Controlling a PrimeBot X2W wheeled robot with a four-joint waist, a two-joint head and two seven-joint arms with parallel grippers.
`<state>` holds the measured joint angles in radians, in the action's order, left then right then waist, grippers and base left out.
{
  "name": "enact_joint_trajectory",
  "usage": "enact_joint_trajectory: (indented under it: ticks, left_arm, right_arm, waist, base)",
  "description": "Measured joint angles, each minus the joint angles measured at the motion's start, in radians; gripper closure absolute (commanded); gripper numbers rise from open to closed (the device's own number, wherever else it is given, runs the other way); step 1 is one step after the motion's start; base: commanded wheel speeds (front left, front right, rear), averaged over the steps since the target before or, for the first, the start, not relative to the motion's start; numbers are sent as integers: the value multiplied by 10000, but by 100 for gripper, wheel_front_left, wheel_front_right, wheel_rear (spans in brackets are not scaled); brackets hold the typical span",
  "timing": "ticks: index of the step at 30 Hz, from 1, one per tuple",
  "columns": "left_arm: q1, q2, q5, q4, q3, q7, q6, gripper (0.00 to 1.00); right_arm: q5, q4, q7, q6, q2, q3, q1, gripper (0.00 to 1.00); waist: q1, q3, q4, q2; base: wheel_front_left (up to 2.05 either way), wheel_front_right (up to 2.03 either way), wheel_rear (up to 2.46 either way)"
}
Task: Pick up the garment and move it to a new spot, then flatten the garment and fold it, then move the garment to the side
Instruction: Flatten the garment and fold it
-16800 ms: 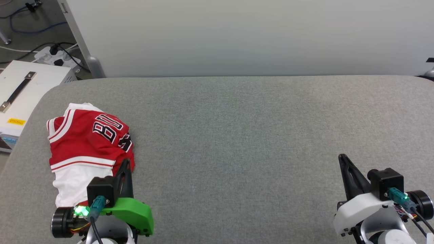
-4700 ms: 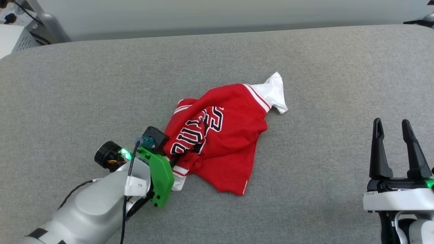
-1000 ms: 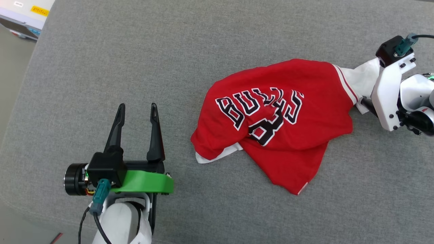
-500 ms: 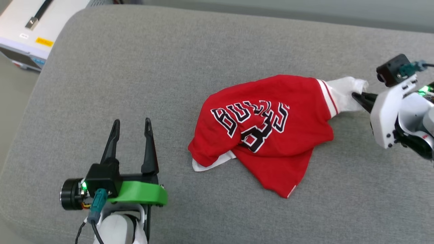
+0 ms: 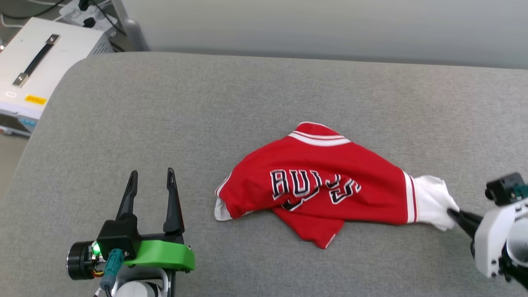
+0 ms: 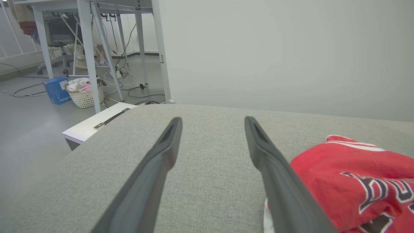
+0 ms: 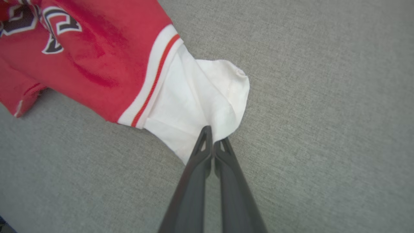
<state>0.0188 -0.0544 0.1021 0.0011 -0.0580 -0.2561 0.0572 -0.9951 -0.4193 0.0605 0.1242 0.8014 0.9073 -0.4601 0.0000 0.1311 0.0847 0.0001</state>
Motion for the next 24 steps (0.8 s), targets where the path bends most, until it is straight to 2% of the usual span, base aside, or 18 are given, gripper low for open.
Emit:
enact_joint_trajectory:
  ticks: [8,14,15,16,17,18,20,24]
  left_arm:
    - [-39,2,-2,21,12,0,-21,0]
    - [-159,2,-56,69,23,0,-56,0]
    - [-185,2,-61,79,38,0,-59,0]
    - [-191,2,-67,88,59,0,-61,0]
    - [-192,2,-81,92,86,0,-63,0]
    - [-193,2,-100,92,115,0,-88,0]
    - [-196,2,-159,90,173,0,-102,0]
    - [-217,2,-228,77,257,0,-173,0]
  right_arm:
    - [-288,138,-50,2,-138,-1327,2500,100]
    - [-146,213,-174,71,-493,-2276,3587,100]
    - [-56,228,-230,71,-591,-2485,3673,85]
    - [25,238,-272,73,-671,-2665,3751,61]
    - [88,274,-295,73,-763,-2876,3827,56]
    - [180,320,-309,71,-828,-3118,3904,43]
    - [504,420,-453,73,-871,-3616,3971,0]
    - [1074,1053,-466,71,-825,-4817,3993,0]
  waist:
    - [0,-341,-360,0]
    - [0,-448,-381,0]
    - [0,-462,-392,0]
    - [0,-476,-404,0]
    - [0,-494,-418,0]
    - [0,-517,-432,0]
    - [0,-552,-459,0]
    - [0,-603,-508,0]
  base:
    - [0,0,0]
    - [0,0,0]
    - [0,0,0]
    - [0,0,0]
    - [0,0,0]
    - [0,0,0]
    - [0,0,0]
    - [0,0,0]
